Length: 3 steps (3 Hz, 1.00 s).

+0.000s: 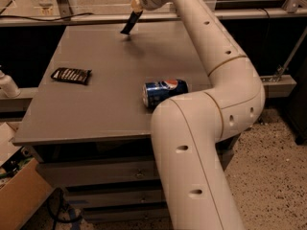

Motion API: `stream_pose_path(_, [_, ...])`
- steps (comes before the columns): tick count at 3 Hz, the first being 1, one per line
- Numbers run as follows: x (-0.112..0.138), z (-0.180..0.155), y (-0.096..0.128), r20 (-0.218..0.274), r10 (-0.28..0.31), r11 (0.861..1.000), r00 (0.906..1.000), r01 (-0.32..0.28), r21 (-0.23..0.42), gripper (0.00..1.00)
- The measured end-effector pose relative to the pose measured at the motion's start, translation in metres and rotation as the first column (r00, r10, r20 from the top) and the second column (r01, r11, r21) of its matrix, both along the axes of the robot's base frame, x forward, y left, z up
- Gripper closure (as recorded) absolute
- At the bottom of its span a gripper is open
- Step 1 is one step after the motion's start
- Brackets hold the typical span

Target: Move rxbar blueberry near pepsi can

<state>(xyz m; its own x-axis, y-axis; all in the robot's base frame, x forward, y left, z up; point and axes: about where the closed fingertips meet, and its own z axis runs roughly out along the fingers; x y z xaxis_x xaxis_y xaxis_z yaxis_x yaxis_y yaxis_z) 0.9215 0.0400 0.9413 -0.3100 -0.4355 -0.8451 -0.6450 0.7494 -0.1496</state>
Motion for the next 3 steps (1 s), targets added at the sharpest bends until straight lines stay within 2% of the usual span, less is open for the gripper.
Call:
stream_pose_path(1, [-0.018, 0.076, -0.026, 0.138, -0.04, 0.999, 0.9897, 0.038, 0.015, 1.0])
stream_pose_path(2, [-0.054, 0.163, -0.075, 0.281, -0.139, 0.987, 0.9496, 0.11, 0.117, 1.0])
stream_pose_path(3, [-0.116, 0.245, -0.126, 0.387, -0.25, 0.955, 0.8878, 0.16, 0.248, 1.0])
